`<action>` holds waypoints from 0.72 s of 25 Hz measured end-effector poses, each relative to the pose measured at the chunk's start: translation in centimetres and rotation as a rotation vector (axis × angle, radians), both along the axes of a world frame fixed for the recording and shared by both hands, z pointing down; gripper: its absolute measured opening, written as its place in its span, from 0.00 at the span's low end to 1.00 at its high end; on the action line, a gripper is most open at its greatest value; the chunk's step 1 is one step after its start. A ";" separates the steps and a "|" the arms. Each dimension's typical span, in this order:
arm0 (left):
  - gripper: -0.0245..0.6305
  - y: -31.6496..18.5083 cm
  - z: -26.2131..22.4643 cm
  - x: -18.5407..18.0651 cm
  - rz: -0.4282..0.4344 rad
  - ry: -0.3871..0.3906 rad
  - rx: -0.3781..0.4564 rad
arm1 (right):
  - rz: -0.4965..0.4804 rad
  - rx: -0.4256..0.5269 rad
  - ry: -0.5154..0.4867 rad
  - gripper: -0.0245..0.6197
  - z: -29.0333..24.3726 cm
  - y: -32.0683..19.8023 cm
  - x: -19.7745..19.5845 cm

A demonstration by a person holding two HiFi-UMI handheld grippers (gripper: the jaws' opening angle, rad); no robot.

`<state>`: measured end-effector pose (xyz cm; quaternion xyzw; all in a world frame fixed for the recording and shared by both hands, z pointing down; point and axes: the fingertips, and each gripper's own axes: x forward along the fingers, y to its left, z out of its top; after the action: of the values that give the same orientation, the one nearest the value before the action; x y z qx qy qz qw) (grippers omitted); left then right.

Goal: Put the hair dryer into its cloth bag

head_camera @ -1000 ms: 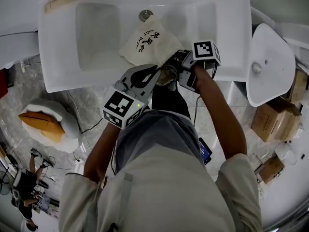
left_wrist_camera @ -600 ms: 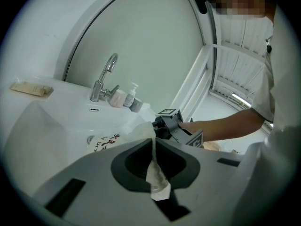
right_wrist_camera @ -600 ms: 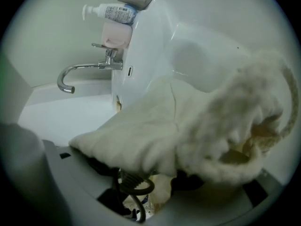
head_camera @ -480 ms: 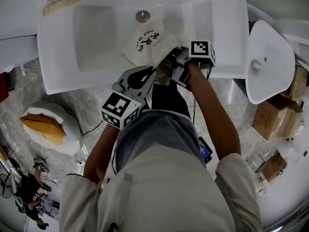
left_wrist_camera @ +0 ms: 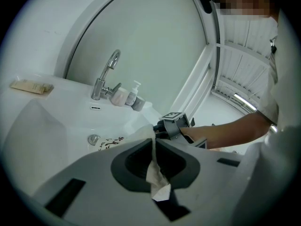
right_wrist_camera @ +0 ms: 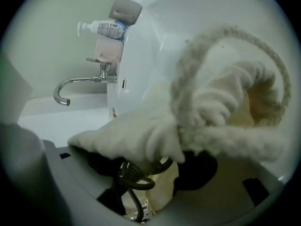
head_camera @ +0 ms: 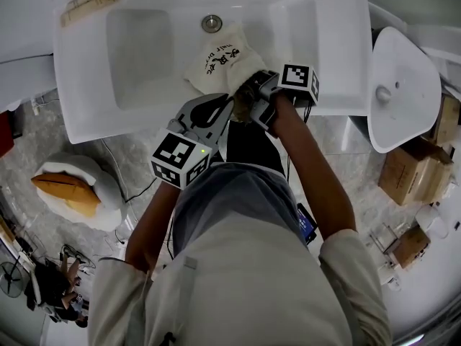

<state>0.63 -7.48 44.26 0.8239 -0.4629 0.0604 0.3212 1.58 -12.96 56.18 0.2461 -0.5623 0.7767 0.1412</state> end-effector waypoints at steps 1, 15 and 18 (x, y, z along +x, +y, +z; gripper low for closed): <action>0.08 -0.1 0.0 0.0 0.000 0.001 -0.002 | 0.006 0.003 0.006 0.51 0.0 -0.1 0.0; 0.08 -1.6 0.1 -0.5 -0.014 0.026 -0.014 | 0.061 0.011 0.016 0.58 -1.7 -0.1 0.8; 0.08 -1.6 0.1 -0.5 -0.018 0.025 -0.015 | 0.090 0.000 -0.003 0.58 -2.3 0.2 1.3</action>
<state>0.13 -9.09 44.41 0.8180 -0.4659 0.0507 0.3336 2.84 -12.72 53.83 0.2697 -0.5510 0.7827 0.1054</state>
